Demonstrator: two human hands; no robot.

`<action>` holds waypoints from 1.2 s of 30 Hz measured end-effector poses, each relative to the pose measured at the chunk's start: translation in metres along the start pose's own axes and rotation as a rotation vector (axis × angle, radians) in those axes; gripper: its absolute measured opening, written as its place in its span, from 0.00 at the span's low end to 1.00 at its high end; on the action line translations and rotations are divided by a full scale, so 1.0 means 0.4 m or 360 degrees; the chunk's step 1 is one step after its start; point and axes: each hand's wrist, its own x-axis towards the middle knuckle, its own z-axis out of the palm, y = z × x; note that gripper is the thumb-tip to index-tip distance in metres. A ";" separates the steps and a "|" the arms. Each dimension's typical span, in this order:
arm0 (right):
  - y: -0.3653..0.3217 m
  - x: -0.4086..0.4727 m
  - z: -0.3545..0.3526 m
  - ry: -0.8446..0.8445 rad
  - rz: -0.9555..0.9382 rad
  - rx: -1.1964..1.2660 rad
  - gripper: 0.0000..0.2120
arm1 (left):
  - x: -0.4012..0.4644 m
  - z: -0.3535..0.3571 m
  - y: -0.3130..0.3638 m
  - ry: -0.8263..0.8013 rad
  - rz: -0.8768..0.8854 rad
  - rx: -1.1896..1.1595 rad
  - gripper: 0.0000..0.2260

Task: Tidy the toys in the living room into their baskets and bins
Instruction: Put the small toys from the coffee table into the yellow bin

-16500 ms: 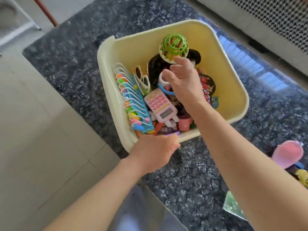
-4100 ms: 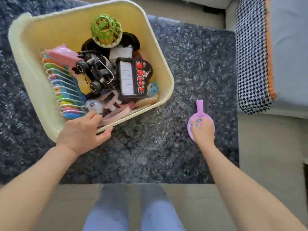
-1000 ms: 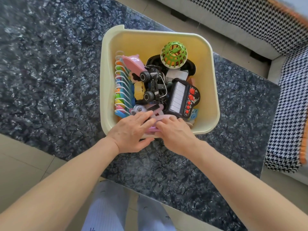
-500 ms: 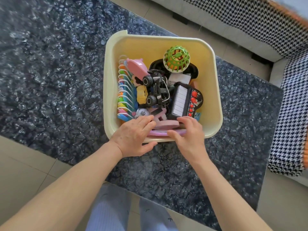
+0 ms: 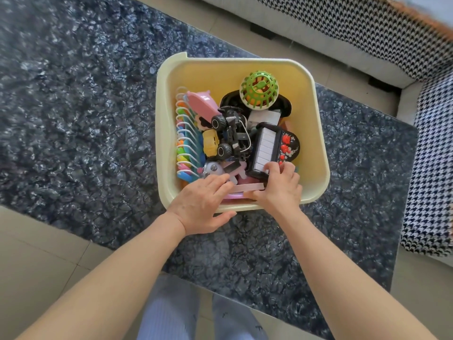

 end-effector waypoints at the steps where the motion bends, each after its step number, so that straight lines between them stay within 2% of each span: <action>1: 0.007 -0.016 0.001 0.0030 -0.0048 0.0059 0.34 | 0.000 -0.005 0.003 0.0032 -0.0020 -0.0014 0.24; 4: 0.025 -0.081 0.011 0.0301 -0.0281 0.0441 0.29 | 0.008 -0.022 0.004 0.0269 -0.0295 -0.0107 0.20; 7: 0.025 -0.146 0.007 0.0429 -0.0302 0.0904 0.23 | 0.016 -0.052 -0.008 0.0425 -0.0841 -0.0035 0.17; 10: 0.005 -0.184 -0.006 0.0328 -0.0286 0.1148 0.18 | 0.010 -0.097 -0.030 0.0297 -0.1295 -0.0036 0.24; 15: -0.019 -0.223 -0.009 0.0237 -0.0345 0.1252 0.15 | 0.005 -0.148 -0.064 -0.0024 -0.1771 -0.0715 0.32; 18: -0.003 -0.254 -0.005 0.0250 -0.0363 0.1255 0.14 | -0.001 -0.159 -0.031 -0.0118 -0.1938 -0.0781 0.24; 21: 0.036 -0.278 0.008 0.0291 -0.0228 0.1247 0.14 | -0.031 -0.145 0.054 -0.0131 -0.2044 -0.0908 0.19; 25: 0.105 -0.299 0.031 0.0341 0.0064 0.1141 0.14 | -0.072 -0.104 0.206 0.0013 -0.2398 -0.1811 0.21; 28: 0.164 -0.321 0.035 0.0356 0.0295 0.1042 0.16 | -0.080 -0.068 0.327 -0.0120 -0.2600 -0.2391 0.21; 31: 0.214 -0.337 0.027 0.0302 0.0437 0.1060 0.19 | -0.078 -0.075 0.423 -0.0551 -0.2568 -0.2661 0.18; 33: 0.243 -0.350 0.019 0.0253 0.0439 0.1157 0.21 | -0.072 -0.104 0.460 -0.0973 -0.2302 -0.2674 0.15; 34: 0.252 -0.355 0.015 0.0225 0.0427 0.1167 0.21 | -0.068 -0.119 0.460 -0.1094 -0.2111 -0.2539 0.14; 35: 0.262 -0.357 0.012 0.0212 0.0413 0.1152 0.22 | -0.063 -0.127 0.447 -0.1036 -0.1906 -0.2287 0.12; 36: 0.270 -0.357 0.009 0.0200 0.0422 0.1137 0.23 | -0.056 -0.129 0.419 -0.0823 -0.1695 -0.1922 0.13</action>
